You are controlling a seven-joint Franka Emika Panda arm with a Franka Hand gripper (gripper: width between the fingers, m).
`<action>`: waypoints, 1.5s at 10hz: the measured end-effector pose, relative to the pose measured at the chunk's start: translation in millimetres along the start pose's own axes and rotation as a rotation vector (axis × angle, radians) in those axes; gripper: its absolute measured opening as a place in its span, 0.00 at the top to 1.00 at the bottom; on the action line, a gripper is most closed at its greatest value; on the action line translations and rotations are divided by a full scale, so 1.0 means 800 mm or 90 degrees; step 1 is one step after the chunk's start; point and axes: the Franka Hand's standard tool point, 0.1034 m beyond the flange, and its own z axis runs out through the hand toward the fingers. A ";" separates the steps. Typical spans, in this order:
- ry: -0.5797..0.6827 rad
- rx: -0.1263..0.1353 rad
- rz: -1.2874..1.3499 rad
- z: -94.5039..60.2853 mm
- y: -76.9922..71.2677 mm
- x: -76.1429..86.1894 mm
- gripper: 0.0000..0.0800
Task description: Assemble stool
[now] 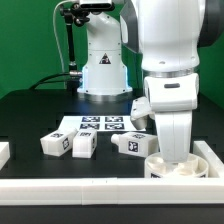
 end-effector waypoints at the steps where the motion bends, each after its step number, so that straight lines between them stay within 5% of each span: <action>1: 0.000 0.000 0.000 0.000 0.000 0.000 0.72; 2: 0.000 0.000 0.001 0.000 0.000 -0.001 0.48; 3: 0.003 -0.008 0.004 -0.001 0.002 -0.004 0.48; 5: 0.003 -0.020 0.020 -0.011 -0.004 -0.017 0.23; 9: 0.001 -0.045 0.023 -0.048 -0.011 -0.020 0.19; 11: 0.001 -0.075 0.037 -0.072 -0.024 -0.036 0.19; 13: 0.010 -0.107 0.122 -0.073 -0.055 -0.053 0.19; 15: 0.012 -0.114 0.133 -0.065 -0.066 -0.065 0.19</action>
Offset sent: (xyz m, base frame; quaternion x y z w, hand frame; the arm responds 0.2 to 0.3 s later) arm -0.0166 -0.0248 0.0153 -0.0633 0.0348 0.0231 0.9971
